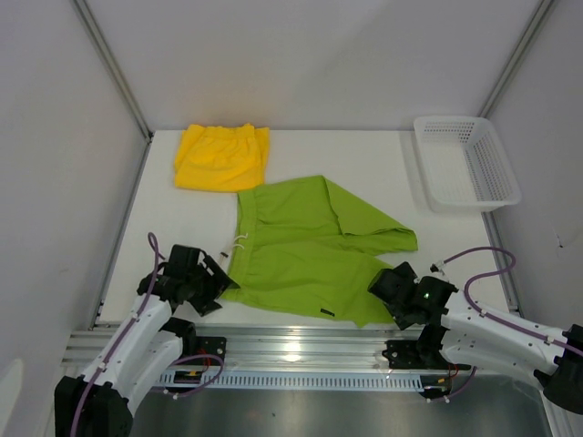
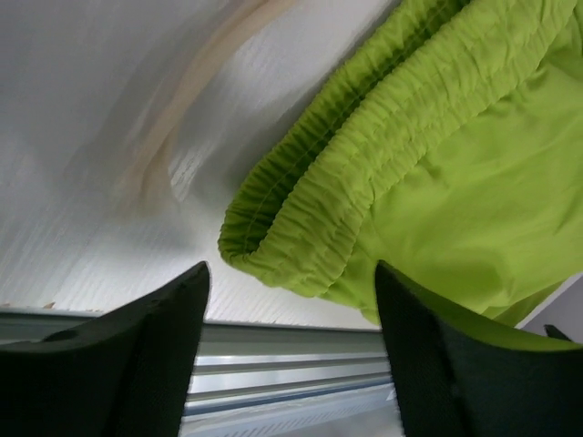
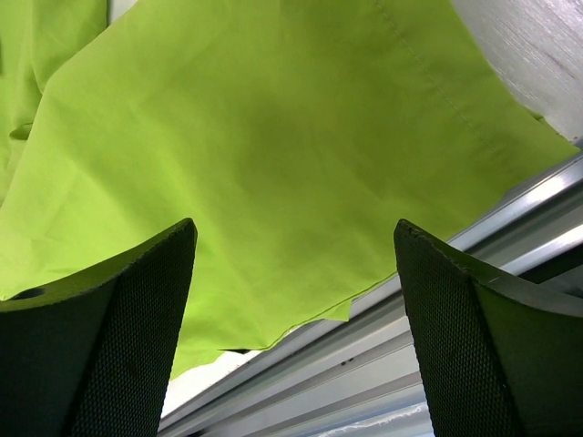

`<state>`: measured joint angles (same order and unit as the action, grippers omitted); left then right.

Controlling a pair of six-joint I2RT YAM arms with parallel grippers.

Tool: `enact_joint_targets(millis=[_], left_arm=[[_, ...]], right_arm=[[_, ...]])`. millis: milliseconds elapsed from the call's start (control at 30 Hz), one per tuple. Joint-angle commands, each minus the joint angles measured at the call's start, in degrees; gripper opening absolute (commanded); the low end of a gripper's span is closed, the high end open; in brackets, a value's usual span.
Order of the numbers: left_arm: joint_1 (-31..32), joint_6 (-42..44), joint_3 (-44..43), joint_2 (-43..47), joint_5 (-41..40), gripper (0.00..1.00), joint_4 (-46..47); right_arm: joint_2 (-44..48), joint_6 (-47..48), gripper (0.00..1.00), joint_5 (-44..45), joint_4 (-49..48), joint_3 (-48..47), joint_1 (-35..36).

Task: Fold and stack the shorts
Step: Flatten the shorts out

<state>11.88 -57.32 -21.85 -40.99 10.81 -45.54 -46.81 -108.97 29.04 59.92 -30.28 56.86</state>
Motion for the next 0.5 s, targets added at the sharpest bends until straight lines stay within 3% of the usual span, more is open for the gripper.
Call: enact_joint_targets(millis=[0, 133, 267, 300, 400, 467], left_arm=[[0.4, -4.1, 1.1, -1.4, -0.7, 0.7, 7.5], [1.0, -6.0, 2.2, -5.5, -1.2, 0.62, 13.5], [1.0, -5.7, 0.8, -8.1, -4.2, 0.41, 14.9], [1.0, -5.9, 0.8, -8.1, -4.6, 0.26, 15.6], [1.0, -7.7, 1.9, -6.7, -4.6, 0.0, 18.7], [1.0, -8.7, 3.2, -5.5, -4.8, 0.0, 20.9]], right_arm=[[0.7, 0.0, 0.89, 3.1, -0.4, -0.2, -0.3], [0.3, 0.1, 0.89, 3.0, -1.1, -0.4, -0.3], [-0.5, 2.4, 0.89, 3.5, -4.0, -0.2, -1.1], [-0.9, 3.3, 0.88, 3.3, -4.9, 0.1, -2.0], [-3.6, 8.6, 0.87, 0.9, -11.2, 1.3, -4.1], [-6.2, 13.2, 0.84, -2.2, -17.8, 2.5, -7.0]])
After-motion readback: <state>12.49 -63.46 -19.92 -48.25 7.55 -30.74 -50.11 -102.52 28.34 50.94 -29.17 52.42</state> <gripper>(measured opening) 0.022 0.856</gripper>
